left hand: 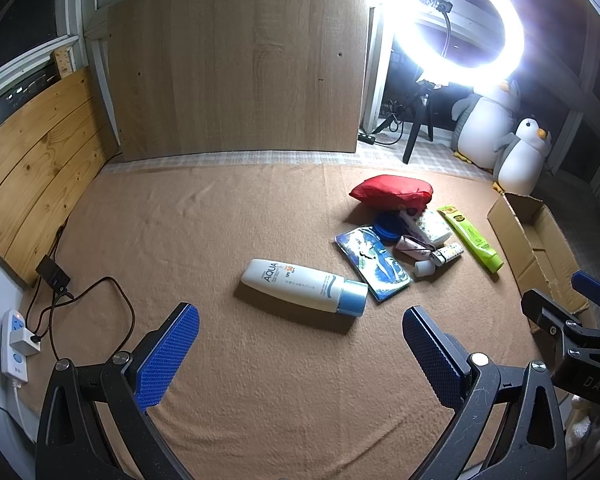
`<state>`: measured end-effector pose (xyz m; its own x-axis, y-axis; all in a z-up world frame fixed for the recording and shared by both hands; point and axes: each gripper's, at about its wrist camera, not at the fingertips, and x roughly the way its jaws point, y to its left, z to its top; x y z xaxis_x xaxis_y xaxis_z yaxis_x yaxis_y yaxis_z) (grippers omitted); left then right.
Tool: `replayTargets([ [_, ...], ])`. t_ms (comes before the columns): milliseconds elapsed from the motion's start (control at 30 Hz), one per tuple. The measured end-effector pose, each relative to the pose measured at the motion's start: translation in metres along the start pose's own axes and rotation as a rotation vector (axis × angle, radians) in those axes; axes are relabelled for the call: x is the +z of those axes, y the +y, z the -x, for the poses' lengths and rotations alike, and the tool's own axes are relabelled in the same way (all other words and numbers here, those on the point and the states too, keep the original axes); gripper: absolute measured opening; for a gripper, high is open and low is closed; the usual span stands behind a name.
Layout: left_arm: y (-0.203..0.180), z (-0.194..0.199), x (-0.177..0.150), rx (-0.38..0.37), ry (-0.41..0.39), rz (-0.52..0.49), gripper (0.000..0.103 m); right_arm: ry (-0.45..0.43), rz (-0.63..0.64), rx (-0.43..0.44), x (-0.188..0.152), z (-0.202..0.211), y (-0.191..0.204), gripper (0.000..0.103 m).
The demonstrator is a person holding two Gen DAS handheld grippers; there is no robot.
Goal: Organize objects
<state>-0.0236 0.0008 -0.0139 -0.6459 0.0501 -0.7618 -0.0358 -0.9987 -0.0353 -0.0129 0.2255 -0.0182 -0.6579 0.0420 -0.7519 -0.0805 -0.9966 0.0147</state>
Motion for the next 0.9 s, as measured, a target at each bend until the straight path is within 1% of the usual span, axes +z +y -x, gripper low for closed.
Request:
replayTargets([
  [233, 0.001, -0.013, 0.002, 0.010, 0.011, -0.006, 0.103, 0.004, -0.003, -0.001, -0.001, -0.001, 0.000, 0.103],
  [467, 0.000, -0.035, 0.010, 0.027, 0.026, -0.026, 0.103, 0.016, -0.011, -0.007, -0.004, -0.002, -0.003, 0.103],
  [700, 0.003, -0.067, 0.024, 0.039, 0.049, -0.020, 0.103, 0.027, -0.025, -0.022, -0.006, -0.003, -0.009, 0.103],
  [900, 0.002, -0.109, 0.035, 0.066, 0.095, -0.034, 0.103, 0.049, -0.037, -0.035, -0.010, -0.006, -0.015, 0.102],
])
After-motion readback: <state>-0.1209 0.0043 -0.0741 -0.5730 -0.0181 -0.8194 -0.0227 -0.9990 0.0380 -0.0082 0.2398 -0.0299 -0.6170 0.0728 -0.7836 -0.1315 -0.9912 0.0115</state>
